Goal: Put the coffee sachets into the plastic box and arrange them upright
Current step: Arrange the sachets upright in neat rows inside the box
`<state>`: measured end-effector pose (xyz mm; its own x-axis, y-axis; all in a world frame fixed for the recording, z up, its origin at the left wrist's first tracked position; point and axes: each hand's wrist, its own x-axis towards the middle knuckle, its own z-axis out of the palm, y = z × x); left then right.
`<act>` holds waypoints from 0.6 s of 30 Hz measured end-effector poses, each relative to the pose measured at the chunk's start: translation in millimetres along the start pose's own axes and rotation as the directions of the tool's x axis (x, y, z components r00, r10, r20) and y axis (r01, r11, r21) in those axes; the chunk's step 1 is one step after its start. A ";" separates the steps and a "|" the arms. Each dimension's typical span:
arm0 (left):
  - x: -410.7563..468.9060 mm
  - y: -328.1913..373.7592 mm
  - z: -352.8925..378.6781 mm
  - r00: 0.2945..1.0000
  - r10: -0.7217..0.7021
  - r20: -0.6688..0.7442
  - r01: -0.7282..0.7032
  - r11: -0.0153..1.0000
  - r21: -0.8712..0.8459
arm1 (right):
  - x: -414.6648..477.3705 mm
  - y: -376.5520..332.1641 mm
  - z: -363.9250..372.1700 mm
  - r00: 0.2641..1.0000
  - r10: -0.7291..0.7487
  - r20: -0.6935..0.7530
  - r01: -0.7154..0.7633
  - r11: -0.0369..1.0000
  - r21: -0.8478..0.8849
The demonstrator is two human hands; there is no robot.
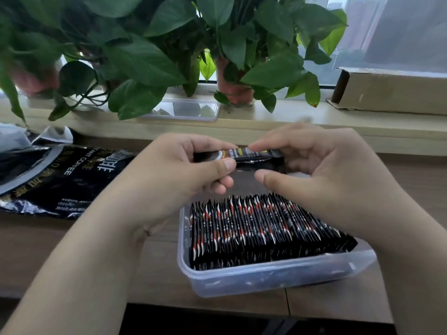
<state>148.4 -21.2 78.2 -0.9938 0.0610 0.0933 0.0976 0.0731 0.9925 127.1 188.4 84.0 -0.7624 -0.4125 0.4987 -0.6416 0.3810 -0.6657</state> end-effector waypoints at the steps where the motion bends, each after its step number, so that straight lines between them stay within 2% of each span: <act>1: 0.5 -0.3 -0.2 1.000 -0.006 -0.013 0.006 1.000 -0.012 | 0.2 -0.5 0.1 1.000 -0.015 -0.009 0.015 0.999 -0.033; 5: 3.2 -1.6 -1.0 0.998 -0.042 -0.038 0.040 0.998 -0.050 | 0.9 -1.7 3.3 0.993 -0.108 -0.050 0.101 0.986 -0.131; 8: 3.2 -2.9 -2.7 0.999 -0.040 0.006 0.040 0.999 0.009 | 1.2 0.6 1.4 0.995 -0.093 -0.039 0.087 0.987 -0.134; 10: 3.7 -6.6 -5.9 1.000 -0.008 -0.017 0.010 0.993 0.118 | 0.6 2.2 -5.0 0.999 -0.037 -0.032 0.034 0.996 -0.083; 12: 7.6 -11.4 -9.1 0.987 0.082 -0.137 -0.049 0.972 0.231 | -1.0 4.1 -15.5 1.000 0.018 0.007 -0.018 0.997 -0.076; 14: 11.5 -16.9 -11.2 0.951 0.182 -0.252 -0.081 0.928 0.363 | -3.4 4.2 -24.7 0.991 0.080 0.110 -0.070 0.994 -0.088; 16: 10.9 -20.5 -7.8 0.931 0.260 -0.255 -0.100 0.856 0.507 | -5.4 3.5 -29.7 0.967 0.132 0.220 -0.103 0.985 -0.135; 18: 3.4 -18.2 -1.2 0.934 0.319 -0.162 -0.164 0.784 0.599 | -6.8 3.5 -32.2 0.951 0.169 0.258 -0.127 0.977 -0.173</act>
<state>143.2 -23.5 60.6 -0.9054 -0.0806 0.4168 0.2721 0.6433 0.7156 127.3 219.2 96.1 -0.8121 -0.5410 0.2186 -0.5443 0.5675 -0.6178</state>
